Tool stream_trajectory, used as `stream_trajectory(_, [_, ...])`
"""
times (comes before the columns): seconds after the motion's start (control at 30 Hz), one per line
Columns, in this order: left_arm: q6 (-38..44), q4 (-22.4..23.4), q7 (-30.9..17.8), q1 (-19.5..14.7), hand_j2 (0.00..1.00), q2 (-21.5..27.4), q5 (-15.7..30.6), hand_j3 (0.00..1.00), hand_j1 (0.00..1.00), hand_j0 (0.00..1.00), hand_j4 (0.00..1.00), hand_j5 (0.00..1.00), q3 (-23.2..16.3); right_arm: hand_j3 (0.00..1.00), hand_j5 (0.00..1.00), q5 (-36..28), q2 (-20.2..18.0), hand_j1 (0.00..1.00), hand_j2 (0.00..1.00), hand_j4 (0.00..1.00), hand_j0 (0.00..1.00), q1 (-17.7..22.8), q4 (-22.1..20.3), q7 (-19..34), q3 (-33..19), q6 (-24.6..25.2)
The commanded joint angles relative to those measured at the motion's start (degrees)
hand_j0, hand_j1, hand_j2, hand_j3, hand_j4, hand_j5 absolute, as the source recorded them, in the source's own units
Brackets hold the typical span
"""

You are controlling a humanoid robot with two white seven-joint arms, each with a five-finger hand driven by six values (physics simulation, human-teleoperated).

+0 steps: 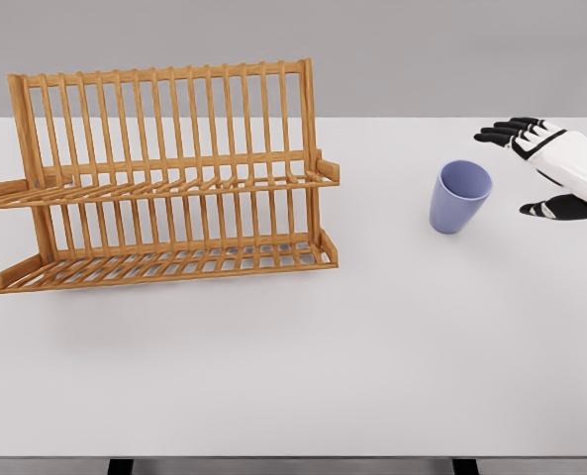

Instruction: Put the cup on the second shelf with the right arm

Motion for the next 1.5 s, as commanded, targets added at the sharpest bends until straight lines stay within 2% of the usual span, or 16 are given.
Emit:
stream_trajectory(0.0, [0.0,0.0,0.0,0.0,1.0,0.0,0.0,1.0,1.0,1.0,1.0,1.0,0.0,1.0,1.0,-0.5,0.0,1.0,1.0,1.0,1.0,0.0,0.0,0.6,-0.1,0.1])
stream_trajectory(0.2, [0.0,0.0,0.0,0.0,1.0,0.0,0.0,1.0,1.0,1.0,1.0,1.0,0.0,1.0,1.0,-0.3,0.8,1.0,1.0,1.0,1.0,-0.3,0.0,2.3,-0.3,0.1])
stream_trajectory(0.27, [0.0,0.0,0.0,0.0,1.0,0.0,0.0,1.0,1.0,1.0,1.0,1.0,0.0,1.0,1.0,-1.6,1.0,1.0,1.0,1.0,1.0,-0.1,0.1,2.8,-2.3,0.1])
stream_trajectory(0.33, [0.0,-0.1,0.0,0.0,1.0,0.0,0.0,1.0,1.0,1.0,1.0,1.0,0.0,1.0,1.0,-7.9,1.1,1.0,1.0,1.0,1.0,0.9,1.1,5.5,-2.0,0.1])
stream_trajectory(0.5, [0.0,0.0,0.0,0.0,1.0,0.0,0.0,1.0,1.0,1.0,1.0,1.0,0.0,1.0,1.0,-17.6,0.8,1.0,1.0,1.0,1.0,2.5,2.2,6.8,-1.9,0.1])
stream_trajectory(0.63, [0.0,0.0,0.0,0.0,1.0,0.0,0.0,1.0,1.0,1.0,1.0,1.0,0.0,1.0,1.0,-27.4,1.2,1.0,1.0,1.0,1.0,1.5,2.8,14.8,-2.0,0.1])
stream_trajectory(0.9, [0.0,0.0,0.0,0.0,1.0,0.0,0.0,1.0,1.0,1.0,1.0,1.0,0.0,1.0,1.0,-31.9,1.7,1.0,1.0,1.0,1.0,-0.4,4.4,15.6,-2.0,0.1])
stream_trajectory(1.0, [0.0,0.0,0.0,0.0,1.0,0.0,0.0,1.0,1.0,1.0,1.0,1.0,0.0,1.0,1.0,-35.8,2.4,1.0,1.0,1.0,1.0,-1.5,5.5,15.6,-1.5,4.5])
stream_trajectory(1.13, [0.0,0.0,0.0,0.0,1.0,0.0,0.0,1.0,1.0,1.0,1.0,1.0,0.0,1.0,1.0,-42.3,4.2,1.0,1.0,1.0,1.0,-3.8,5.9,15.6,-1.1,14.7])
stream_trajectory(1.27, [0.0,0.0,0.0,0.0,1.0,0.0,0.0,1.0,1.0,1.0,1.0,1.0,0.0,1.0,1.0,-43.6,8.4,1.0,1.0,1.0,1.0,-5.6,7.0,15.6,-1.2,23.1])
stream_trajectory(1.47, [0.0,0.0,0.0,0.0,1.0,0.0,0.0,1.0,1.0,1.0,1.0,1.0,0.0,1.0,1.0,-43.6,9.0,1.0,1.0,1.0,1.0,-4.7,8.0,15.6,-1.1,23.4])
